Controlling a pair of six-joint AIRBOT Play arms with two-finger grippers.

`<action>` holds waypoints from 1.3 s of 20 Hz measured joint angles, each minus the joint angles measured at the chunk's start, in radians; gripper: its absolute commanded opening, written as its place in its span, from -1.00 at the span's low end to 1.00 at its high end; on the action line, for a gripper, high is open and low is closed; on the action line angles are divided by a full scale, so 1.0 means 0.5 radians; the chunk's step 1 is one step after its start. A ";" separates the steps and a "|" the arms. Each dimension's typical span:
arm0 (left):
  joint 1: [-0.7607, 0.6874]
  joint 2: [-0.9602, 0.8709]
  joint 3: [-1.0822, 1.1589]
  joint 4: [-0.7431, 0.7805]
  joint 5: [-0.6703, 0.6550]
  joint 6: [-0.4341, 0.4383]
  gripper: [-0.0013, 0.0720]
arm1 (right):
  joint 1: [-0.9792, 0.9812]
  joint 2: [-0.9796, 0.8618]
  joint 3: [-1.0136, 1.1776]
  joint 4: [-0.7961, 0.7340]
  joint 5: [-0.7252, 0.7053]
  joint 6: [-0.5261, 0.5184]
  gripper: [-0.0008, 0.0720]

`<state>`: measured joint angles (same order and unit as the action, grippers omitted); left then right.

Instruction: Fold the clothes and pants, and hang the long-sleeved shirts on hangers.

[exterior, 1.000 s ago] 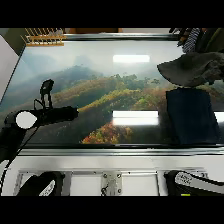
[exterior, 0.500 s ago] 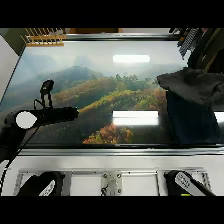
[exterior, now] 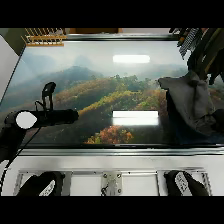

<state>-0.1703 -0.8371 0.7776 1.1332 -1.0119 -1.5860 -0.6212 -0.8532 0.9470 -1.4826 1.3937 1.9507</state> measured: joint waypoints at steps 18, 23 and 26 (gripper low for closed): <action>0.000 0.000 0.000 0.000 -0.050 0.000 -0.95 | 0.393 0.188 0.199 0.581 -0.414 -0.719 0.95; 0.000 0.000 0.000 -0.001 -0.040 0.000 -0.95 | 0.961 0.128 0.153 0.722 -0.461 -0.876 -0.28; 0.000 0.000 0.000 -0.002 -0.035 0.000 -0.95 | 1.148 0.071 0.142 0.746 -0.470 -0.904 -0.90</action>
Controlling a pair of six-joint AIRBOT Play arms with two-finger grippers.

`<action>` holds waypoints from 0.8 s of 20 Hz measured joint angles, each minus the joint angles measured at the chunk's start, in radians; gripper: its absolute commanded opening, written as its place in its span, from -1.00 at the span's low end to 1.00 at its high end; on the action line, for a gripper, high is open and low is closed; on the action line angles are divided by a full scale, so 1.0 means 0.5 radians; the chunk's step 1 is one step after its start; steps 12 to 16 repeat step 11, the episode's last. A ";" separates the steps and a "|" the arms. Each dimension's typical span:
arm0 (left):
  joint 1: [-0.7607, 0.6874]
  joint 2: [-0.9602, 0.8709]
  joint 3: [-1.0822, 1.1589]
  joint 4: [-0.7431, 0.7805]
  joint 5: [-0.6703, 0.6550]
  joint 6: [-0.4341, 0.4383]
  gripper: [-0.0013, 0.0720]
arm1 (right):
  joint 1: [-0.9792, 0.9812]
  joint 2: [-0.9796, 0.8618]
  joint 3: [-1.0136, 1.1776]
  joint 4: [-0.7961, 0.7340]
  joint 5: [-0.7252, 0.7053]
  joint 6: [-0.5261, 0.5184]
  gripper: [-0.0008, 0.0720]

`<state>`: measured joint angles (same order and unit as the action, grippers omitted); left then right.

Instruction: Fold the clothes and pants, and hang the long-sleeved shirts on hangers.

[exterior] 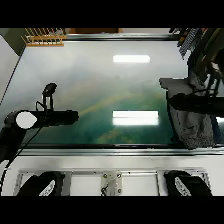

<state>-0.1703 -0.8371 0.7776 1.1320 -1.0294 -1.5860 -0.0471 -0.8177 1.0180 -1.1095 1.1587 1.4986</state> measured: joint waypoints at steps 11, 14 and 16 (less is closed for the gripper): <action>0.000 0.000 0.000 -0.002 0.002 0.000 -0.95 | 0.115 -0.047 -0.005 0.021 0.034 -0.014 -0.90; 0.000 0.000 0.000 -0.002 0.002 0.000 -0.95 | 0.115 -0.047 -0.005 0.021 0.034 -0.014 -0.90; 0.000 0.000 0.000 -0.002 0.002 0.000 -0.95 | 0.115 -0.047 -0.005 0.021 0.034 -0.014 -0.90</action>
